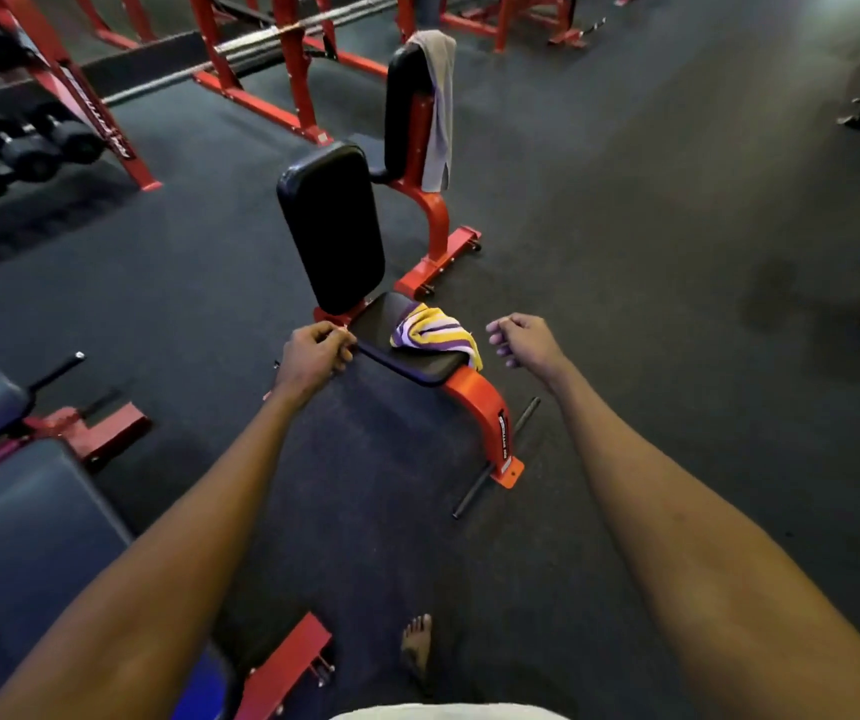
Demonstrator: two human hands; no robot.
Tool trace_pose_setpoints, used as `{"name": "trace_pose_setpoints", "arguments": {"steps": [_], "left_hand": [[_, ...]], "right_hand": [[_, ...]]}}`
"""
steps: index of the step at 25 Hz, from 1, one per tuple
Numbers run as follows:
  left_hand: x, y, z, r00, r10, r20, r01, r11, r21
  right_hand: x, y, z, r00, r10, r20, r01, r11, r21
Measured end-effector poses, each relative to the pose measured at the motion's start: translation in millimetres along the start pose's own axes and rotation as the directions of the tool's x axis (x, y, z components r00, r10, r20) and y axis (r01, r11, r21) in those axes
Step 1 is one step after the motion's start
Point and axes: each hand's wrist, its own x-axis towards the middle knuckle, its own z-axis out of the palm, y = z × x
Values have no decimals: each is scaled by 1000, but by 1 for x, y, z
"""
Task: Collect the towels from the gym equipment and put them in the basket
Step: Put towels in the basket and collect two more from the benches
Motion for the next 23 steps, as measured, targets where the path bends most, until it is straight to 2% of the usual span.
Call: {"name": "trace_pose_setpoints", "arguments": {"steps": [6, 15, 19, 23], "left_hand": [[126, -3, 18, 999, -18, 39, 17, 1000, 6], [292, -23, 44, 990, -106, 94, 106, 994, 3], [360, -36, 57, 981, -122, 150, 123, 992, 1], [415, -62, 82, 967, -140, 211, 141, 990, 11]], "right_hand": [[136, -16, 37, 998, 51, 49, -47, 997, -63], [305, -15, 94, 977, 155, 150, -108, 953, -281], [362, -7, 121, 970, 193, 149, -108, 887, -450], [417, 29, 157, 942, 256, 217, -43, 733, -679]]}}
